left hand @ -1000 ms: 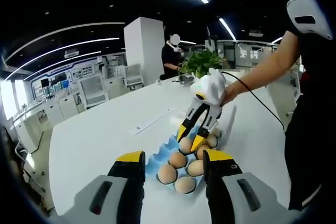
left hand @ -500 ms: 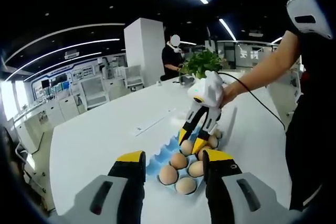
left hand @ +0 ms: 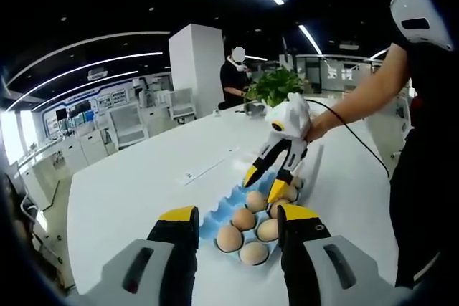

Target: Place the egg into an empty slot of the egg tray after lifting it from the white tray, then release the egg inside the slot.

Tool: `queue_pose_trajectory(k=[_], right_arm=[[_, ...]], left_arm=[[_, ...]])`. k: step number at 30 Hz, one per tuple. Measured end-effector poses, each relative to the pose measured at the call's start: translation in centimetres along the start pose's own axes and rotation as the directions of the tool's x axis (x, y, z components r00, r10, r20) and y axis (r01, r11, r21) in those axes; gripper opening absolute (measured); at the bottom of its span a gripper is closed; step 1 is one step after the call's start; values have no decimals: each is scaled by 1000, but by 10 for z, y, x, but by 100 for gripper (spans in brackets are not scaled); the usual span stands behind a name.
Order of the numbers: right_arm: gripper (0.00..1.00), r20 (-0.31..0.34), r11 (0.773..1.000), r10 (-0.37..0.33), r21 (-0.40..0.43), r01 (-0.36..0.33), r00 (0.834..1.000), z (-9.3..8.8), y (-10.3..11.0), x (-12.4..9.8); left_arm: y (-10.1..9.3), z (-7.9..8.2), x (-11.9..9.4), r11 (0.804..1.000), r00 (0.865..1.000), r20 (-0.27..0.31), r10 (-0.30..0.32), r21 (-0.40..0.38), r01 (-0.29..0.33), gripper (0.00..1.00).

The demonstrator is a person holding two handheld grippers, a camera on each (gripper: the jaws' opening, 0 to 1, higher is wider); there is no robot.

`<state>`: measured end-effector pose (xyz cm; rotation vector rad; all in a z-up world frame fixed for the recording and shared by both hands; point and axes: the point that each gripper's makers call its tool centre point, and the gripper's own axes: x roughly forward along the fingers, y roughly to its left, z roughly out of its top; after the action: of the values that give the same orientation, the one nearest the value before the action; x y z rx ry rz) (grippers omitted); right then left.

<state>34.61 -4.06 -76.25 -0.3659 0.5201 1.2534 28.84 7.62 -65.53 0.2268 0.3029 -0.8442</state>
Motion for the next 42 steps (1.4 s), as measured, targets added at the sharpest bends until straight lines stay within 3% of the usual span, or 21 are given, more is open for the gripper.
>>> queue_pose_trajectory(k=[7,17,42], right_arm=[[40,67,999,-38,39,35,997,7,-9,-16],[39,81,997,-67,48,63,994,0,-13,-36],[35,25,964,-239,125,234,971,-61,-46,-117]], left_arm=[[2,-1,0,1000,1000,1,1,0,-1,44],[2,0,1,1000,1000,5,4,3,-4,45],[-2,2,7,1000,1000,4,-7,1,7,44]])
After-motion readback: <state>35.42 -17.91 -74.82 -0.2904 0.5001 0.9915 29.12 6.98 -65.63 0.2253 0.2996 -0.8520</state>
